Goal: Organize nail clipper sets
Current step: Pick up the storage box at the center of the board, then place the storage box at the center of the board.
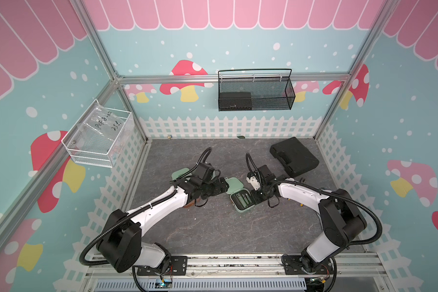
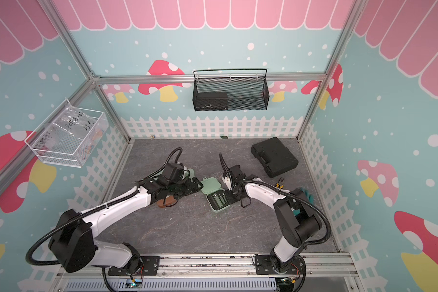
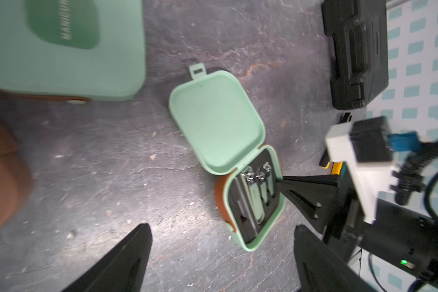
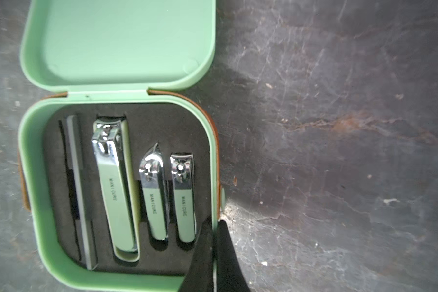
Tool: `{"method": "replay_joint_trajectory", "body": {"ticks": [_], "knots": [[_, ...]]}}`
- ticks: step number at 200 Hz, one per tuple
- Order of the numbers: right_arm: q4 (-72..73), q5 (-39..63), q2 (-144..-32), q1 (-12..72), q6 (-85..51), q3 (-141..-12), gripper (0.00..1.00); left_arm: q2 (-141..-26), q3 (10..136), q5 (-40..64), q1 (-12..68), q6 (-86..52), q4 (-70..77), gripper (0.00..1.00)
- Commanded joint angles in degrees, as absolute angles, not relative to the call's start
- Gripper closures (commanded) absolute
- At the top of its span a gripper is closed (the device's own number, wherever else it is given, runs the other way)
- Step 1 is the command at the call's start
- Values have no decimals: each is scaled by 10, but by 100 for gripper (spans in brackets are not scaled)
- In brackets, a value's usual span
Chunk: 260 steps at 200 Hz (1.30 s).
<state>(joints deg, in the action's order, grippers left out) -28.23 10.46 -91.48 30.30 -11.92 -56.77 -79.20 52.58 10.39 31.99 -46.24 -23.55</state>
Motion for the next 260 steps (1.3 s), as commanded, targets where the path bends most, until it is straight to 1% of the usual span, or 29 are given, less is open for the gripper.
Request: {"method": "replay_joint_trajectory", "body": {"ticks": [1,27,60,78,108,130,161,215,260], "knots": [[-265,181,-875,302,-44,-580,100,-780,467,142,307,-471,-177,7],[-244,233,-872,302,-37,-571,100,-772,407,192,296,-515,-39,4],[-236,254,-877,307,-29,-569,100,-779,373,212,292,-548,76,1],[-241,248,-881,316,-22,-574,100,-781,354,219,291,-563,143,1],[-259,201,-905,321,-24,-588,100,-784,318,234,288,-589,262,1],[-262,177,-910,321,-31,-593,100,-792,315,246,278,-594,258,2],[-262,174,-906,320,-30,-596,100,-793,297,256,266,-602,276,3],[-264,146,-889,322,10,-599,100,-778,286,246,245,-584,252,3],[-262,149,-894,327,40,-609,100,-825,297,281,241,-588,294,3]]}}
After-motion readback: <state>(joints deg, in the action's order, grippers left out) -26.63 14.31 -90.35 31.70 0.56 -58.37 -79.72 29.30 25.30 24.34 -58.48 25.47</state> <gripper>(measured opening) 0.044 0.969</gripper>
